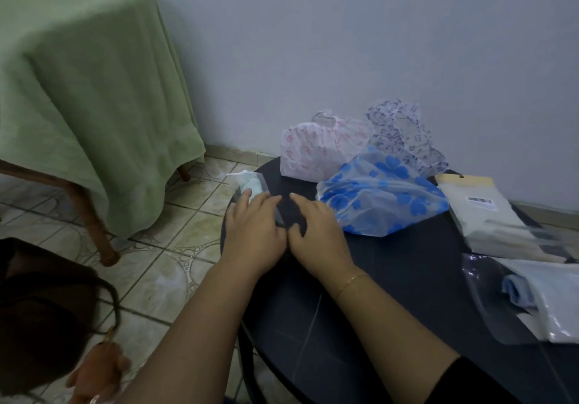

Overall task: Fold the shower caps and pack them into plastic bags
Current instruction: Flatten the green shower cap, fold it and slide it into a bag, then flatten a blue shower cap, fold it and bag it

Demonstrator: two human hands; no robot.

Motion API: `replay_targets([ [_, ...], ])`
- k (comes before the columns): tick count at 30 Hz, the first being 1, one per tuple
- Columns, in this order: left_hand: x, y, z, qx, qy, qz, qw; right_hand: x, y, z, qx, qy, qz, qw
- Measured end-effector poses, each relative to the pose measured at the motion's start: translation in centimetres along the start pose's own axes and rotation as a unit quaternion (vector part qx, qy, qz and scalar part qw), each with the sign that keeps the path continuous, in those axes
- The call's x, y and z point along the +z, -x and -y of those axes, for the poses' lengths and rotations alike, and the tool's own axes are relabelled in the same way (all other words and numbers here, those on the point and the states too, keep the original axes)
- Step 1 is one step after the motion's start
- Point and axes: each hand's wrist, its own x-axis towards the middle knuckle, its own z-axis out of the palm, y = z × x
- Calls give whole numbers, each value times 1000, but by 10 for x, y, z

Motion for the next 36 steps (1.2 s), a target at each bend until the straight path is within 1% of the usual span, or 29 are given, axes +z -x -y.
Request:
replay_targets([
  [2,2,3,-14,17,-25,-6,1000,-16,7,-6,-40,44,-78,995],
  [3,3,5,-22,26,-37,-9,999,-24,7,-10,-63,96,-139,984],
  [4,4,6,-29,35,-45,-12,998,-33,6,-14,-69,161,-189,966],
  [5,4,8,-37,42,-50,-16,998,-42,4,-18,-50,226,-215,949],
  [6,5,10,-43,48,-53,-18,997,-52,1,-21,0,276,-191,942],
  [7,7,11,-49,53,-55,-16,997,-61,-2,-25,61,312,-143,937],
  [8,9,12,-53,56,-56,-8,997,-70,-3,-31,119,333,-89,931],
  [9,11,14,-57,60,-56,2,997,-76,-4,-37,150,349,-58,923],
  [11,14,17,-64,69,-60,21,996,-83,-1,-44,147,367,-56,917],
  [12,14,18,-67,74,-65,28,995,-86,2,-45,138,358,-69,921],
  [14,16,21,-70,83,-75,36,993,-91,9,-44,131,307,-114,936],
  [16,17,21,-71,83,-53,24,995,-99,18,-41,129,223,-176,950],
  [18,18,21,-71,78,35,-33,996,-111,28,-37,137,116,-219,959],
  [20,12,22,-75,48,174,-103,978,-128,38,-30,163,-18,-235,958],
  [21,8,24,-78,21,245,-120,962,-137,43,-26,179,-94,-238,950],
  [22,5,27,-81,-10,299,-115,947,-146,49,-23,197,-165,-242,936],
  [25,3,34,-92,-96,399,-53,910,-165,67,-21,255,-317,-230,884],
  [26,4,37,-95,-123,424,-45,896,-168,74,-22,269,-358,-225,865],
  [29,5,43,-106,-194,468,-77,859,-173,93,-27,286,-458,-232,809],
  [31,0,48,-115,-242,510,-89,820,-175,104,-30,278,-526,-237,768],
  [32,-1,51,-118,-270,542,-74,792,-176,110,-31,274,-558,-230,749],
  [33,-1,53,-119,-301,576,-41,759,-176,115,-33,272,-582,-219,735],
  [35,-1,57,-119,-351,632,62,688,-175,125,-35,280,-598,-183,728],
  [36,0,60,-118,-350,641,117,673,-174,130,-36,283,-598,-158,733],
])
